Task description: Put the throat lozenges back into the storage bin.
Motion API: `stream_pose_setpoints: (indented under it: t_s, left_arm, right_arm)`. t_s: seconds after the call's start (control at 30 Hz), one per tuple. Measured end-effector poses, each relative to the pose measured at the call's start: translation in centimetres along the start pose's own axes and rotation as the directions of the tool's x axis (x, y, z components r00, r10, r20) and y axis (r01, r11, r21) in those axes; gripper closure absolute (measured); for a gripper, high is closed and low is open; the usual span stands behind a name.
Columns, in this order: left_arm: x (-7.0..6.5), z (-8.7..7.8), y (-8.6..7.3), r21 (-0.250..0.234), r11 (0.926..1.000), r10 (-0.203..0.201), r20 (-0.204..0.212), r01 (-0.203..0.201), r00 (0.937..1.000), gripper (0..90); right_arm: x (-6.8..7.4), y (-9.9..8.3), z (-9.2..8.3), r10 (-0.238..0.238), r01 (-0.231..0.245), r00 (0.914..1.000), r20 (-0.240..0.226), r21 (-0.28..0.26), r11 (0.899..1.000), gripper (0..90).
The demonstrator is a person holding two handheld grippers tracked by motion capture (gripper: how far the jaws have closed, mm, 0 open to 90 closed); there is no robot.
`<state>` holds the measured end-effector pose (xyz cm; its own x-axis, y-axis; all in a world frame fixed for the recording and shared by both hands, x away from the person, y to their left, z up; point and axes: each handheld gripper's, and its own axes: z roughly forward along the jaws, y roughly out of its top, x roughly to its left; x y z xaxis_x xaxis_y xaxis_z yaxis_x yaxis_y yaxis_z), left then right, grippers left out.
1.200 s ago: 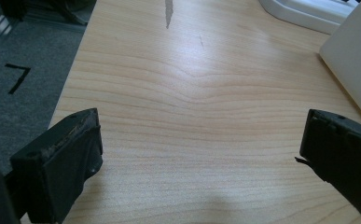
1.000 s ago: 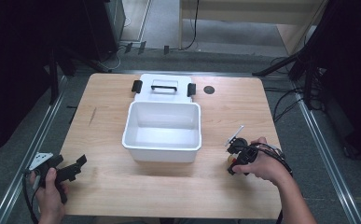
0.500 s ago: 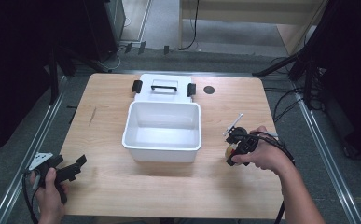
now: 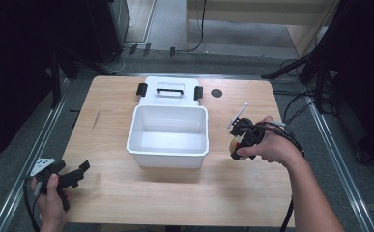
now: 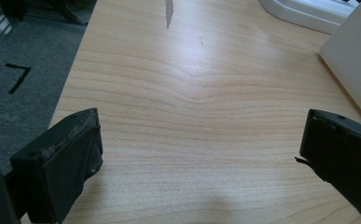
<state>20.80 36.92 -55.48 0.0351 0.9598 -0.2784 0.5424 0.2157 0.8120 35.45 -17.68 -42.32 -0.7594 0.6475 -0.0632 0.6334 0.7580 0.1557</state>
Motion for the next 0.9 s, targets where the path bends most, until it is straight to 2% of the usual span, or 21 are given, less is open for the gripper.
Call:
stream_pose_setpoints:
  t_s: [0.1,0.13,0.57,0.8,0.9]
  left_arm:
    - [0.0,0.0,0.0,0.0,1.0,0.0,-0.002,0.0,1.0,0.0]
    - [0.0,0.0,0.0,0.001,1.0,0.001,-0.002,-0.001,1.0,0.0]
    - [-0.4,0.0,0.0,-0.008,0.9995,0.029,-0.021,-0.029,0.9994,0.0]
    - [-0.8,0.0,0.0,-0.02,0.998,0.059,-0.055,-0.06,0.9968,0.0]
    - [-1.0,0.0,-0.1,-0.03,0.9966,0.074,-0.065,-0.076,0.9951,0.0]
  right_arm:
    - [0.0,0.6,-0.6,-0.006,0.006,1.0,0.004,-0.006,1.0,20.5]
    - [-0.1,1.0,-1.0,-0.025,0.025,0.9997,0.007,-0.005,1.0,20.5]
    - [0.1,2.8,-2.8,-0.049,0.049,0.9987,0.016,-0.016,0.999,20.5]
    - [0.1,3.6,-3.8,-0.071,0.071,0.9972,0.025,-0.009,0.997,20.5]
    - [0.2,4.1,-4.2,-0.073,0.073,0.9972,0.019,-0.023,0.997,20.5]
